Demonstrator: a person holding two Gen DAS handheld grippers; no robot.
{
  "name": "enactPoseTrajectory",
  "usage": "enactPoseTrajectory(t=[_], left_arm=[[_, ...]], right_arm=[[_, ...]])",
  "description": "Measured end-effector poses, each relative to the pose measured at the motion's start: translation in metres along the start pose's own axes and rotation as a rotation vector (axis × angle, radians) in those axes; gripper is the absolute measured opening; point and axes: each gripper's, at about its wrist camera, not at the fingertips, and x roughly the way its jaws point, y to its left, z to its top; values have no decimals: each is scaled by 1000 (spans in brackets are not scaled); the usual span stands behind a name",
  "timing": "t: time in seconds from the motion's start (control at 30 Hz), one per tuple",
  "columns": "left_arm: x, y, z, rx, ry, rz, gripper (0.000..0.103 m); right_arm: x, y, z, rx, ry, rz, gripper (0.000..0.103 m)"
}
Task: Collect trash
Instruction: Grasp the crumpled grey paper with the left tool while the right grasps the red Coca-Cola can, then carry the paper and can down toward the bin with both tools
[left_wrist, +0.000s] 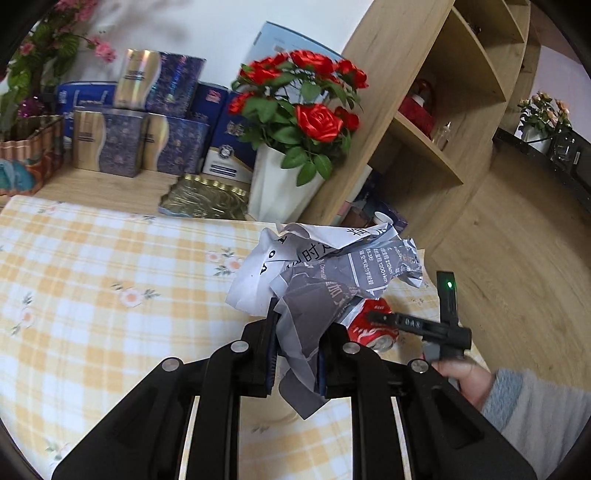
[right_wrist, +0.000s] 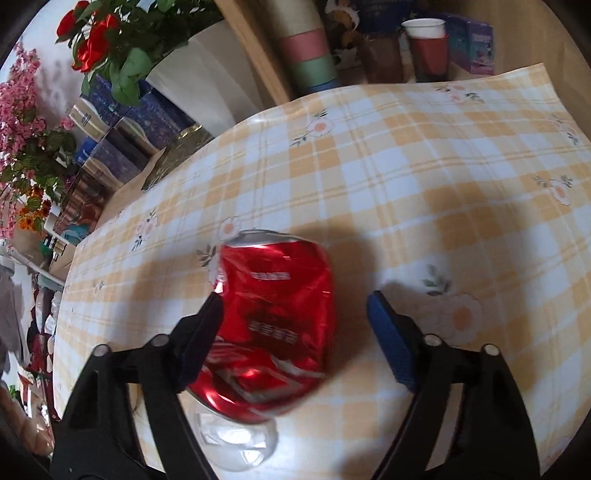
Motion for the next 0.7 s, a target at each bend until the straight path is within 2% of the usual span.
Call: enactPoseTrajectory(t=[0.07,0.17,0.23,0.27,0.33,0.4,0.57,0.7], left_arm=[[-10,6,-9,1,1,9,16],[-23,16,-23,-5,19,24,16],[-31,21,-32,-19,30,28,16],[-35,24,-37,-29,35,33,16],[-44,28,-46,-40,38,41,16],[-53,30,-54,-47,37,51,16],[-80,29,-72,-66,36,56,16],[-95,19,-83,-41,35,55,16]], right_arm=[[8,6,0,-20,27,-10,71],[10,16,1,-39,39,7,57],[10,21,1,-49,40,4,41],[7,24,1,-55,35,11,36],[-3,32,-1,-70,2,28,15],[-19,41,-4,-94,-49,31,10],[-59,54,-15,-131,-157,39,10],[-88,57,-29,-117,-199,66,10]])
